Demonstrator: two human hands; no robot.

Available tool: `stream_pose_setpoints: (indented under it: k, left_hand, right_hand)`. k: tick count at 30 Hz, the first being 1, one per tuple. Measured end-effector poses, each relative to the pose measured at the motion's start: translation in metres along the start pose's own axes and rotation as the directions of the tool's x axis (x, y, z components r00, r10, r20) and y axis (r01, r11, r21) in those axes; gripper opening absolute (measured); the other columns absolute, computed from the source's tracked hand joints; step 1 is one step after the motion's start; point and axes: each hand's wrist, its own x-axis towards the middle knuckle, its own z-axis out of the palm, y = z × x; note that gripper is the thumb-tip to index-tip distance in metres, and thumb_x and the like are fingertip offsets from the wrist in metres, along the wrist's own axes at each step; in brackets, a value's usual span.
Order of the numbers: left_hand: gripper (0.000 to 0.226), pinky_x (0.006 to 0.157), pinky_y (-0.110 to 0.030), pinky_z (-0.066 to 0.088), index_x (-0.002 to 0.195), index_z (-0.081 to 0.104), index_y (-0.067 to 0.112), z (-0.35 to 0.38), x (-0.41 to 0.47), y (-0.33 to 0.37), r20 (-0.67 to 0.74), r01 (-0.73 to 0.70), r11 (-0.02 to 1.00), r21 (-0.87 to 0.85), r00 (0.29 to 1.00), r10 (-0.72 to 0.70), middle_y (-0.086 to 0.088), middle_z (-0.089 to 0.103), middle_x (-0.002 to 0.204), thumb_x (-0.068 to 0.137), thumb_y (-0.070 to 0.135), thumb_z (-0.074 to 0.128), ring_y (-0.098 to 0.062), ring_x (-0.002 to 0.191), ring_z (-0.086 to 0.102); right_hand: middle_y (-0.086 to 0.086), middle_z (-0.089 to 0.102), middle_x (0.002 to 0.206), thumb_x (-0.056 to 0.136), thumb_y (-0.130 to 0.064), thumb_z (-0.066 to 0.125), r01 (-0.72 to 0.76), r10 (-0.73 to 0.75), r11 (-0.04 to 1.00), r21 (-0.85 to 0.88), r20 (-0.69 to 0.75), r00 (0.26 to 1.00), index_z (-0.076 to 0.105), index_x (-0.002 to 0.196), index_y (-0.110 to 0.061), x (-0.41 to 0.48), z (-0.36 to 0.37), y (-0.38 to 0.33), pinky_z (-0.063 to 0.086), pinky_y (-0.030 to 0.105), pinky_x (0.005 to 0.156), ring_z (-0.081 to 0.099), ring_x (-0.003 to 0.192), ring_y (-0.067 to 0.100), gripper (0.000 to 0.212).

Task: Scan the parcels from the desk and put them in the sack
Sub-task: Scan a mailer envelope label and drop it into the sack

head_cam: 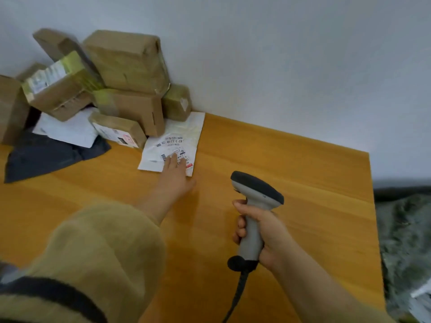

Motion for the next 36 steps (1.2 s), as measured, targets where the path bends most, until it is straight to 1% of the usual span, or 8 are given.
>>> stream_pose_setpoints:
  k: [9,15,17,20,23,27,31,36]
  left_hand:
    - [0.090,0.119,-0.033,0.008,0.153,0.002,0.008,0.015,-0.024,-0.008,0.284,-0.283,0.954,0.103,0.927,0.244,-0.006,-0.006,0.161,0.091,0.054,0.047,-0.022,0.148,-0.001]
    - [0.041,0.097,-0.031,0.041,0.125,0.057,0.010,0.020,-0.060,-0.015,0.254,-0.462,0.882,0.089,0.867,0.429,-0.003,0.048,0.139,0.097,0.034,0.041,-0.023,0.126,0.046]
    - [0.030,0.086,-0.030,0.041,0.112,0.061,0.008,0.017,-0.053,-0.021,0.116,-0.345,0.938,-0.022,0.931,0.345,-0.007,0.056,0.120,0.097,0.027,0.044,-0.025,0.114,0.052]
    - [0.055,0.101,-0.038,0.038,0.135,0.045,0.010,0.004,-0.027,-0.033,-0.147,0.016,0.971,-0.238,0.988,-0.052,-0.011,0.044,0.136,0.089,0.035,0.060,-0.028,0.126,0.040]
    - [0.094,0.106,-0.043,0.033,0.142,0.029,0.006,-0.006,0.000,-0.039,-0.004,0.273,0.906,-0.323,0.957,-0.290,-0.017,0.036,0.141,0.074,0.050,0.075,-0.035,0.131,0.035]
    - [0.091,0.095,-0.042,0.043,0.131,0.042,0.007,-0.001,0.015,-0.034,0.050,0.309,0.917,-0.254,0.951,-0.306,-0.014,0.051,0.128,0.063,0.053,0.081,-0.034,0.119,0.050]
    - [0.030,0.075,-0.031,0.046,0.101,0.061,0.015,-0.008,0.011,-0.019,0.088,0.227,0.867,-0.444,0.974,-0.210,-0.009,0.066,0.111,0.079,0.029,0.075,-0.026,0.099,0.062]
    - [0.026,0.083,-0.040,0.051,0.113,0.056,0.003,-0.047,-0.014,0.011,0.173,0.275,0.598,-0.752,0.959,-0.224,-0.016,0.064,0.112,0.088,0.004,0.063,-0.031,0.099,0.062]
  right_hand:
    - [0.008,0.050,0.053,0.085,-0.005,0.067,-0.009,0.005,0.999,-0.033,-0.106,0.994,0.064,0.082,-0.004,0.020,0.031,0.001,0.043,0.029,0.045,0.043,0.040,0.019,0.004]
    - [0.009,0.051,0.052,0.084,-0.004,0.067,0.015,-0.019,0.998,-0.055,-0.075,0.997,0.064,0.086,-0.003,0.017,0.045,-0.006,0.043,0.027,0.044,0.044,0.039,0.018,0.004]
    - [0.009,0.051,0.053,0.084,-0.004,0.068,0.016,-0.021,0.998,-0.060,-0.075,0.997,0.064,0.086,-0.003,0.017,0.046,-0.006,0.044,0.027,0.044,0.043,0.039,0.018,0.004]
    - [0.010,0.051,0.053,0.083,-0.004,0.069,0.013,-0.018,0.998,-0.066,-0.085,0.996,0.064,0.085,-0.003,0.018,0.047,-0.006,0.045,0.027,0.044,0.043,0.040,0.018,0.005]
    - [0.009,0.051,0.053,0.083,-0.004,0.069,0.006,-0.013,0.997,-0.074,-0.103,0.995,0.065,0.085,-0.003,0.019,0.045,-0.006,0.045,0.027,0.044,0.043,0.040,0.018,0.005]
    - [0.009,0.051,0.053,0.083,-0.005,0.069,0.018,-0.031,0.994,-0.109,-0.112,0.993,0.064,0.086,-0.003,0.017,0.038,-0.007,0.046,0.027,0.044,0.044,0.041,0.018,0.006]
    - [0.009,0.051,0.053,0.084,-0.003,0.068,0.048,-0.064,0.988,-0.146,-0.106,0.992,0.064,0.088,-0.004,0.009,0.026,-0.009,0.045,0.027,0.046,0.044,0.041,0.018,0.006]
    - [0.009,0.052,0.054,0.083,-0.004,0.069,0.100,-0.109,0.977,-0.188,-0.038,0.993,0.065,0.091,-0.002,-0.015,0.001,-0.012,0.045,0.028,0.047,0.045,0.042,0.018,0.010]
